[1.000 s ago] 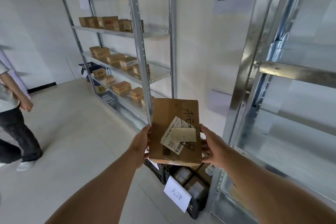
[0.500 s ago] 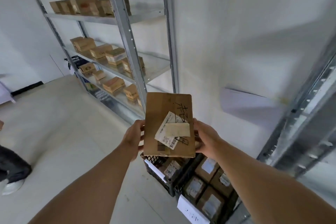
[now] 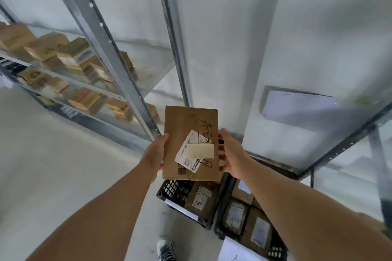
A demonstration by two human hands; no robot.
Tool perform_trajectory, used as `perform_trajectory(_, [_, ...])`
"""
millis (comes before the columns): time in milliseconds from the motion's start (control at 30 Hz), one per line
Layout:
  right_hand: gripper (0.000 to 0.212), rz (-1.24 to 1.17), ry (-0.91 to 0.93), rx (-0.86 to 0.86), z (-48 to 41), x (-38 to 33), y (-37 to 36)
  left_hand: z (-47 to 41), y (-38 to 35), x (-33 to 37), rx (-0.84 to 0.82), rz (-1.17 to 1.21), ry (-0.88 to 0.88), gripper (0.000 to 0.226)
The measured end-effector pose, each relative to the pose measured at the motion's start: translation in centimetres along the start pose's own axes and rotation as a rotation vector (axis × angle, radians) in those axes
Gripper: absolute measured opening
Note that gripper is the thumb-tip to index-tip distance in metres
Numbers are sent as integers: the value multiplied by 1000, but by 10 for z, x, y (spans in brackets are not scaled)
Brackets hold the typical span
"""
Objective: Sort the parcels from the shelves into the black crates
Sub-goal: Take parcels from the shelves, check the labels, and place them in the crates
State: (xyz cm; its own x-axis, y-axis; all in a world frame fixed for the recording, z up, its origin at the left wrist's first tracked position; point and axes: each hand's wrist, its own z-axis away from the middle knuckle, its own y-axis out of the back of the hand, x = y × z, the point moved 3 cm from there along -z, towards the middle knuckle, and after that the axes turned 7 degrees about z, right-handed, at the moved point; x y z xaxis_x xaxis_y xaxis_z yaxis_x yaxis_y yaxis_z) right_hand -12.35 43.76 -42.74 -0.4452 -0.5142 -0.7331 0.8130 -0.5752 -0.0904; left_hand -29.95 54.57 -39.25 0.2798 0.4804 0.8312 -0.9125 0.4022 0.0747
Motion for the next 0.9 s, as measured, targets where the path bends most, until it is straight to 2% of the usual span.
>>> perform_trajectory(267, [69,-147,-241,200,-119,40,-59,-164,31,-21,-152,-189,245,25])
perform_trajectory(467, [56,-239,-377,313,-183,115,-107,-259,54,-82,-174,-422,357,20])
perform_trajectory(600, [48,-268,-503,350,-226,187,-115,-306,51,-148,-192,-549,474,38])
perform_trajectory(733, [37,-301,-559,374,-269,245,-115,-335,48,-212,-215,-533,560,53])
perform_trajectory(833, [33,-265,-551,353,-302,277,-113,-360,48,-251,-179,-521,571,41])
perform_trajectory(900, [33,-226,-557,333,-322,296,-113,-377,49,-278,-167,-562,567,41])
